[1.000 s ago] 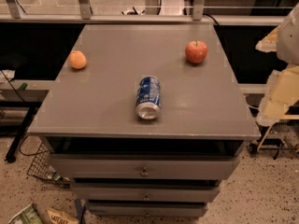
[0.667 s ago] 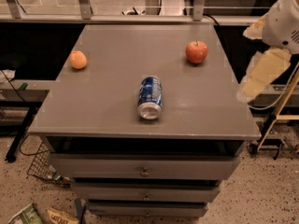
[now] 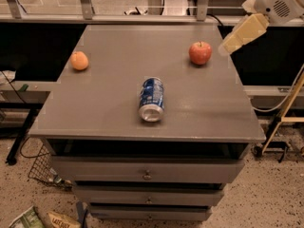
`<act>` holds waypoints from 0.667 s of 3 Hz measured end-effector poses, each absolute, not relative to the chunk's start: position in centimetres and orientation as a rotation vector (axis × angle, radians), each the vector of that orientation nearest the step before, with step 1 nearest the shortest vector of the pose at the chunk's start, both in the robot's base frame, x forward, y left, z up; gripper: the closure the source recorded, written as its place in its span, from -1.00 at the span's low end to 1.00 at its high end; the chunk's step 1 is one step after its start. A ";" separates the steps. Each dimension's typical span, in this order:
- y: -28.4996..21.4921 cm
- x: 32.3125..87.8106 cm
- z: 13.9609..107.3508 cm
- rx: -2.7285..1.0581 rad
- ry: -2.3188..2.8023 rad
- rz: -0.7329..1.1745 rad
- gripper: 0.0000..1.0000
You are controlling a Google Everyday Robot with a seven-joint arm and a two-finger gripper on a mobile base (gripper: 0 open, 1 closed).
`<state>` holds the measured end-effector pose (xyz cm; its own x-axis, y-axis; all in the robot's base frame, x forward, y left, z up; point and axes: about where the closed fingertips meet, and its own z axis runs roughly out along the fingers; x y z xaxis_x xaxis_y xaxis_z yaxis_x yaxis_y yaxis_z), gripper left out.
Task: Move apple near pepsi can
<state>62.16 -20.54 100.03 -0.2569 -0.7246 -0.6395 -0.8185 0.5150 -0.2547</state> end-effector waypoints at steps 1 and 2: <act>-19.7 66.0 99.5 -1.139 2.038 0.238 -1.00; -16.8 68.4 98.0 -1.129 2.041 0.304 -1.00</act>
Offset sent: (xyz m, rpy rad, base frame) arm 0.0899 0.0680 -0.0315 0.1804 0.0673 -0.0323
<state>68.43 -16.82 98.03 -0.3118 -0.6184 -0.7214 -0.8016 0.5788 -0.1496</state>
